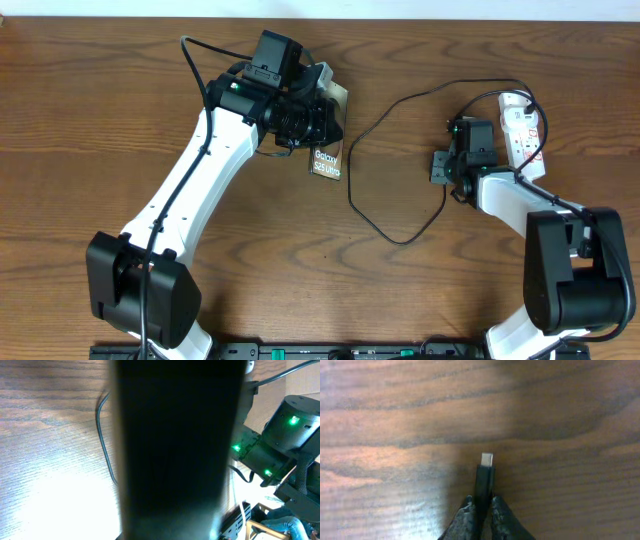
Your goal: Plug charger to phone and switch on socket
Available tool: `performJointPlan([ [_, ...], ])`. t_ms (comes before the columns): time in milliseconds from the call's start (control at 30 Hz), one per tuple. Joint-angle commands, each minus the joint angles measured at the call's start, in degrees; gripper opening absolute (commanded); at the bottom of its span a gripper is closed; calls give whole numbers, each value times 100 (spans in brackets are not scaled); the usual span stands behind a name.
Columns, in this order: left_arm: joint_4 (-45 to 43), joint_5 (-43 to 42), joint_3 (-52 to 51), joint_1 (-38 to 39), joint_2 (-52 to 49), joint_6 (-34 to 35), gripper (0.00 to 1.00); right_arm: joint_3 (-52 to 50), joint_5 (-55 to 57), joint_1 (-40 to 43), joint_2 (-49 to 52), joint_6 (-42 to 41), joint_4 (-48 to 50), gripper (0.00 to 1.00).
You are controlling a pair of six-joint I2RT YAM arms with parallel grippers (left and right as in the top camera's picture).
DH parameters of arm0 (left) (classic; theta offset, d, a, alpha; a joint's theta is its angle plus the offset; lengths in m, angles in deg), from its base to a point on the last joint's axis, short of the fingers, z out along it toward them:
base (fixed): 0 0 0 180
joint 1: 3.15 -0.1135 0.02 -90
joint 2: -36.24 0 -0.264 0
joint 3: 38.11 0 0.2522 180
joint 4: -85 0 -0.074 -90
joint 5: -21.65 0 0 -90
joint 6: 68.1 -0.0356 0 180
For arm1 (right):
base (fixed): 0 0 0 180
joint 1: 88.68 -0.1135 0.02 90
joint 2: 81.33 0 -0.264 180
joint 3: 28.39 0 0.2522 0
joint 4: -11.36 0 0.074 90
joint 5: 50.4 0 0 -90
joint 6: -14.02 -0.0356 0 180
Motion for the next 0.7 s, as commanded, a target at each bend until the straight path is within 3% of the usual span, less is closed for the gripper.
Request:
performJointPlan([
  [0, -31, -70, 111, 9, 223, -129, 7, -269, -149, 9, 107, 17, -507, 9],
  [67, -44, -72, 111, 9, 223, -129, 7, -269, -151, 9, -24, 15, -546, 1],
  [467, -201, -74, 111, 7, 223, -127, 7, -264, -1305, 13, -1106, 7, -1008, 1],
  [667, -323, 35, 111, 9, 223, -129, 7, -262, -3834, 323, -2184, 431, -828, 1],
])
